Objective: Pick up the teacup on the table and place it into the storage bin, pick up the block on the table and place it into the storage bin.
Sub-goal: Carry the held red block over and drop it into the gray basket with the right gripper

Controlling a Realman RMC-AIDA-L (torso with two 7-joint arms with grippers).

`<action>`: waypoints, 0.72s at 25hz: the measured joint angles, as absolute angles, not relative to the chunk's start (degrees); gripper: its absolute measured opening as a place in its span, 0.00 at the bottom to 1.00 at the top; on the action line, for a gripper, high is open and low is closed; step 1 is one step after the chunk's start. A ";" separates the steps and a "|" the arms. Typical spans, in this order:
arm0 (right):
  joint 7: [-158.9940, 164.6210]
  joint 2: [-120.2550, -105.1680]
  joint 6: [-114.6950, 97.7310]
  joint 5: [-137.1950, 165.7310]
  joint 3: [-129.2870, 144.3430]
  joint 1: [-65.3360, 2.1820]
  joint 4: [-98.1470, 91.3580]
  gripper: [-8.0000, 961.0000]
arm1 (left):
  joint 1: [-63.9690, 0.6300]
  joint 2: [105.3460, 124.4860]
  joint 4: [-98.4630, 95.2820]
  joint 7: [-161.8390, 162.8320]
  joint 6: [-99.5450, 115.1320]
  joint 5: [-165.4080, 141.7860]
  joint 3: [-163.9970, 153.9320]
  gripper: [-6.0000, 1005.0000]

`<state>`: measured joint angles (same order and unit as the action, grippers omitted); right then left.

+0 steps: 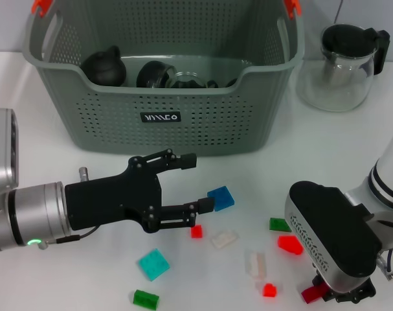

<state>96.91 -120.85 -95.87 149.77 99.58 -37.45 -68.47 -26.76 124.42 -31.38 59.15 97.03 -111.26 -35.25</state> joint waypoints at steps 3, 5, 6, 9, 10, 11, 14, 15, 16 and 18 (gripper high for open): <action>97.97 -120.85 -95.70 149.67 99.54 -37.46 -68.67 0.25 | -26.67 124.35 -31.38 59.15 97.03 -111.26 -34.86 0.82; 98.08 -120.85 -95.69 149.52 99.37 -37.34 -69.08 0.23 | -26.58 124.35 -31.43 59.15 97.06 -111.26 -34.80 0.82; 98.11 -120.85 -95.70 149.44 99.19 -37.20 -69.47 0.23 | -26.53 124.35 -31.48 59.15 97.10 -111.26 -34.80 0.82; 98.23 -120.77 -96.45 149.06 97.24 -36.62 -71.36 0.21 | -26.45 124.36 -31.59 59.15 97.20 -111.30 -34.80 0.82; 98.25 -120.73 -97.08 148.76 95.90 -36.51 -72.00 0.21 | -26.39 124.34 -31.67 59.15 97.29 -111.40 -34.80 0.82; 98.25 -120.65 -98.74 147.77 92.71 -36.41 -73.11 0.21 | -26.31 124.32 -31.77 59.15 97.39 -111.49 -34.78 0.82; 98.24 -120.47 -100.60 146.09 88.13 -36.41 -74.01 0.21 | -25.66 124.25 -32.51 59.15 97.57 -111.80 -34.73 0.82; 98.24 -120.39 -101.71 145.09 85.57 -36.45 -74.27 0.21 | -25.34 124.22 -32.93 59.15 97.60 -111.87 -34.72 0.82; 98.25 -120.35 -102.81 144.15 83.09 -36.58 -74.49 0.21 | -25.00 124.19 -33.44 59.15 97.64 -111.87 -34.71 0.82; 98.53 -120.26 -105.33 142.04 77.27 -36.95 -75.07 0.21 | -24.28 124.14 -34.60 59.15 97.70 -111.89 -34.71 0.82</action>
<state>98.53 -120.26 -105.33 142.04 77.27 -36.95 -75.07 -24.28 124.14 -34.60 59.15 97.70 -111.89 -34.71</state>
